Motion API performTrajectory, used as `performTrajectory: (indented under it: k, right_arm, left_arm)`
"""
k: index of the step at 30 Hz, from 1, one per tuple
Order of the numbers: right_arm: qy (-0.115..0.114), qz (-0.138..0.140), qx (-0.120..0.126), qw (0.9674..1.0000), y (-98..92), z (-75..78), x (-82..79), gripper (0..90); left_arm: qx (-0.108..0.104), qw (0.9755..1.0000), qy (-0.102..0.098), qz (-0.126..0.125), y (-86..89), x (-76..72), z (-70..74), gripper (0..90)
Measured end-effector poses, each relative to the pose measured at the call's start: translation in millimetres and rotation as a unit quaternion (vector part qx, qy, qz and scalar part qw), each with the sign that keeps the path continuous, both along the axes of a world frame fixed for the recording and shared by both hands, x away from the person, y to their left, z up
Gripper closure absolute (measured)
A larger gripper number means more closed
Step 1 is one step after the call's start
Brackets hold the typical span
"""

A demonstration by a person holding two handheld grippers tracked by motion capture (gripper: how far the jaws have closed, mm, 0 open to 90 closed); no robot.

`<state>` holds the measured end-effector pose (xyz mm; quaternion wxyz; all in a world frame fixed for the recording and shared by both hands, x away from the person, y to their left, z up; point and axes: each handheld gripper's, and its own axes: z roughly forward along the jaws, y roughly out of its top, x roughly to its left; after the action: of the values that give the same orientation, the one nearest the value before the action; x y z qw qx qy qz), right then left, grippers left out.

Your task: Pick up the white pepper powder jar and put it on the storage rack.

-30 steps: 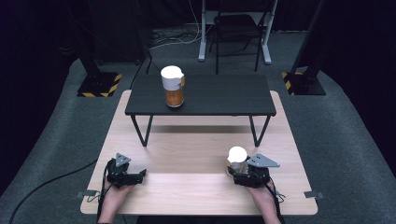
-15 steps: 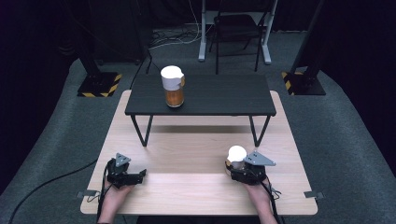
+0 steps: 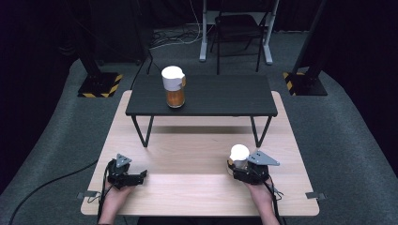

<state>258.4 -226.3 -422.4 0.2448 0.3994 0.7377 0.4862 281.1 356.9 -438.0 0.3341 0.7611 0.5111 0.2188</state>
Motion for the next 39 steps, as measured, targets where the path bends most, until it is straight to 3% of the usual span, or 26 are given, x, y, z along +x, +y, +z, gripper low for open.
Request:
performTrajectory:
  k: [16,39]
  right_arm:
    - [0.000,-0.003,0.013,0.9999,-5.4,34.2,1.6,29.6]
    - [-0.006,0.006,0.008,0.9999,-16.7,90.7,12.2,29.6]
  left_arm:
    - [0.000,1.0000,0.000,0.000,0.0,0.0,0.0,5.6]
    - [0.000,1.0000,-0.001,-0.001,-0.5,-0.3,-0.4,5.6]
